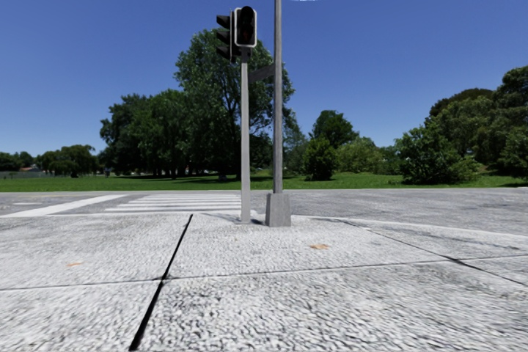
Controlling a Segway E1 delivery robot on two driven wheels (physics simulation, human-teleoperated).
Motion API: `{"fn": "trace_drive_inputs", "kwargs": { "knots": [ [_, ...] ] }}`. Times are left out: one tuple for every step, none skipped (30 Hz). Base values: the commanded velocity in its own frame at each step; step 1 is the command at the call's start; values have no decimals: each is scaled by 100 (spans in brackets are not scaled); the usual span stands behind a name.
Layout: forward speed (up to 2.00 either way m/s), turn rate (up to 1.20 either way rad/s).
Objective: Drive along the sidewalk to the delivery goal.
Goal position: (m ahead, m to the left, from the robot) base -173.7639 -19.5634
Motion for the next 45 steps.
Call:
{"fn": "trace_drive_inputs", "kwargs": {
  "knots": [
    [126,-81],
    [125,-82],
    [122,-84],
    [117,-88],
    [109,-94],
    [109,-94],
    [107,-95],
    [106,-95],
    [106,-95],
    [106,-95],
    [106,-95],
    [106,-95],
    [106,-96],
    [106,-96],
    [106,-96],
    [106,-96],
    [106,-96],
    [106,-96],
    [106,-96],
    [106,-96],
    [108,-96],
    [113,-96],
    [121,-96],
    [121,-96],
    [124,-96],
    [125,-96],
    [126,-96],
    [126,-96],
    [126,-96],
    [126,-96],
    [126,-96],
    [126,-96],
    [126,-96],
    [126,-96],
    [126,-96],
    [126,-96],
    [126,-96],
    [126,-96],
    [126,-96],
    [126,-96],
    [126,-96],
    [126,-96],
    [126,-96],
    [126,-96],
    [126,-96]
  ]
}}
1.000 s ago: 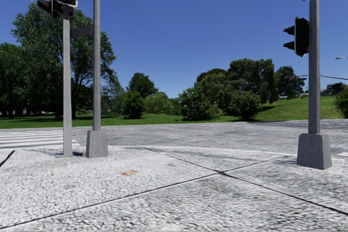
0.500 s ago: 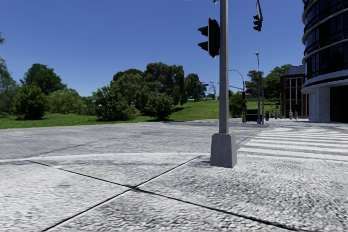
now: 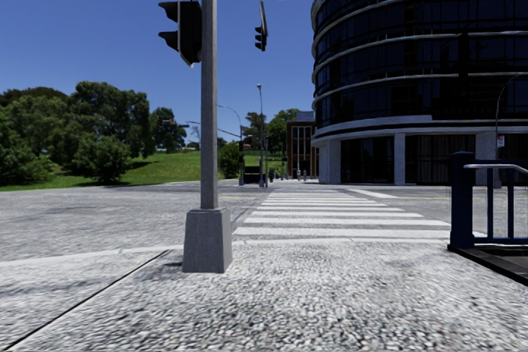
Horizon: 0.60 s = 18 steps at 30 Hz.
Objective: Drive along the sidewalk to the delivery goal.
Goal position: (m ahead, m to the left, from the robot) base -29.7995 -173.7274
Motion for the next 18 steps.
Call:
{"fn": "trace_drive_inputs", "kwargs": {
  "knots": [
    [126,-96],
    [126,-96],
    [126,-96],
    [126,-96],
    [127,-96],
    [127,-96],
    [127,-96],
    [127,-97],
    [127,-101],
    [127,-107],
    [127,-107],
    [127,-110],
    [127,-110],
    [127,-111],
    [127,-111],
    [127,-111],
    [127,-111],
    [127,-112]
  ]
}}
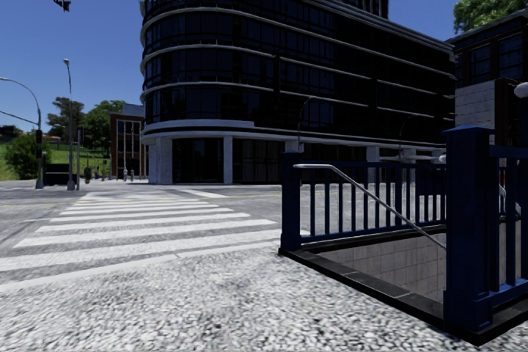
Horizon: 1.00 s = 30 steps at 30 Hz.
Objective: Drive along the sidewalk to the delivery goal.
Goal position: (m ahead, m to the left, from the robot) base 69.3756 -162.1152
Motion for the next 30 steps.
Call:
{"fn": "trace_drive_inputs", "kwargs": {
  "knots": [
    [127,-116],
    [127,-117],
    [127,-117],
    [126,-117],
    [126,-117],
    [115,-117],
    [109,-114],
    [107,-115],
    [107,-115],
    [107,-120],
    [107,-120],
    [107,-120],
    [107,-120],
    [107,-120],
    [109,-120],
    [109,-120],
    [110,-120],
    [111,-120],
    [111,-120],
    [111,-120],
    [111,-120],
    [111,-120],
    [109,-119],
    [109,-119],
    [89,-45],
    [0,0],
    [0,0],
    [0,0],
    [0,0],
    [0,0]
  ]
}}
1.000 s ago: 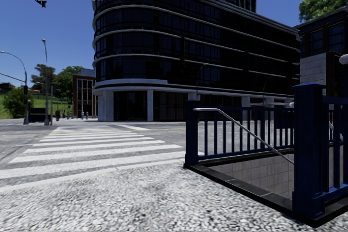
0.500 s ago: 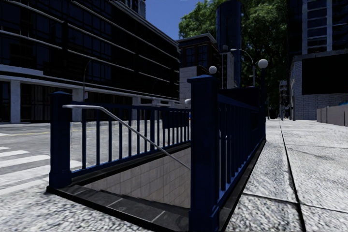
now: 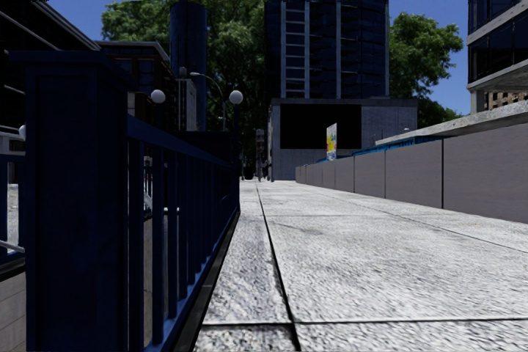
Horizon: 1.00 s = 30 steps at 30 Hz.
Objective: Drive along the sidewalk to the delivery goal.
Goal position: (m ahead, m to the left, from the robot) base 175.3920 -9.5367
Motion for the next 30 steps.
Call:
{"fn": "trace_drive_inputs", "kwargs": {
  "knots": [
    [0,0],
    [0,0],
    [0,0],
    [0,0],
    [0,0],
    [-14,-10],
    [-80,-24],
    [-80,-24],
    [-93,-33],
    [-96,-36],
    [-97,-38],
    [-97,-38],
    [-97,-41],
    [-97,-51],
    [-97,-64],
    [-97,-64],
    [-97,-78],
    [-97,-81],
    [-97,-82],
    [-97,-82],
    [-97,-82],
    [-97,-82],
    [-97,-82],
    [-97,-82],
    [-97,-82],
    [-97,-82],
    [-97,-82],
    [-97,-82],
    [-97,-82],
    [-97,-82]
  ]
}}
